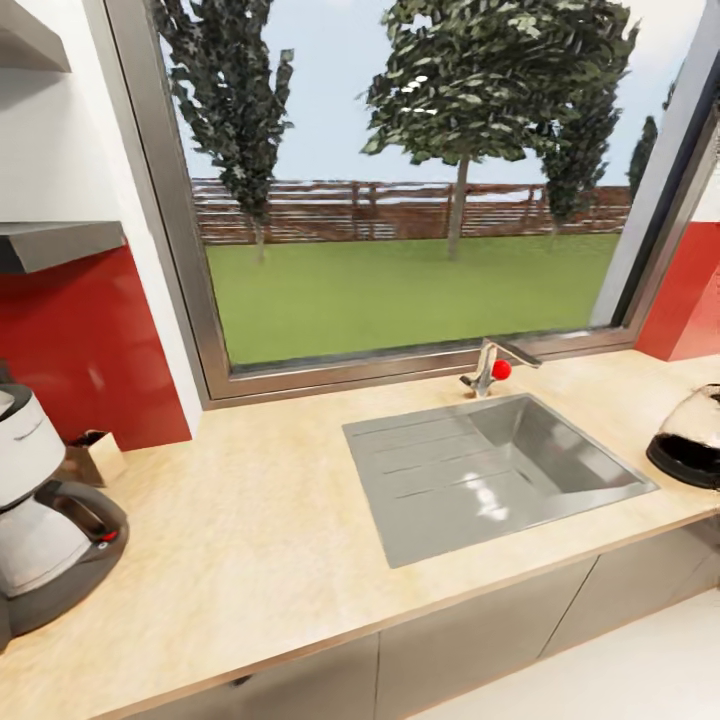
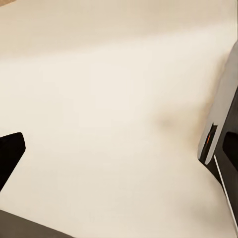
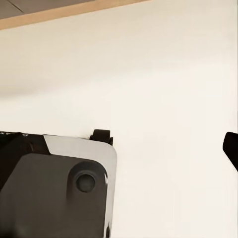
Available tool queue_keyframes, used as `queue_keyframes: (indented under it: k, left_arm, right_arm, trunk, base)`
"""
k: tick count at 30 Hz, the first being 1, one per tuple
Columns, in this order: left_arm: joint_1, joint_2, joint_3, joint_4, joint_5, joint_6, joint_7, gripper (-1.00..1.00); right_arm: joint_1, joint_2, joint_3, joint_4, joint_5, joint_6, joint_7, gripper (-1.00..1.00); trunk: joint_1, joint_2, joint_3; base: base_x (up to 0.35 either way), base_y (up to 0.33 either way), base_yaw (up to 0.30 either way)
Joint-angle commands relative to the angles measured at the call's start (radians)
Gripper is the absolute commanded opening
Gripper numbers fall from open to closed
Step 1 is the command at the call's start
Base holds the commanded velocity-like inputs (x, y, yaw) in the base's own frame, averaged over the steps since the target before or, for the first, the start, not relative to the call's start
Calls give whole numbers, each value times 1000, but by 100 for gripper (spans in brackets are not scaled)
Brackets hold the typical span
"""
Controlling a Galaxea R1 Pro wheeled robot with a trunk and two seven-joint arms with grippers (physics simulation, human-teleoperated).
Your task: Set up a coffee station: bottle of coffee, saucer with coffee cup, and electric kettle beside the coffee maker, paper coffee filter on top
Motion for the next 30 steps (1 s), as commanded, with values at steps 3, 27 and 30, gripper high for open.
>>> queue_keyframes:
  k: [3, 27, 30]
  left_arm:
    - [0, 0, -8, 0, 11, -2, 3, 100]
    - [1, 0, -7, 0, 13, -3, 3, 100]
    - [1, -1, -7, 0, 13, -3, 3, 100]
  right_arm:
    - [-1, 0, -1, -1, 8, 0, 2, 100]
    - [-1, 0, -1, -1, 7, 0, 2, 100]
    - [-1, 0, -1, -1, 7, 0, 2, 100]
  trunk:
    - [1, -2, -2]
    - [1, -2, -2]
    - [1, -2, -2]
  base:
    - [5, -275, -129]
    - [32, -276, -232]
    - [149, -268, -14]
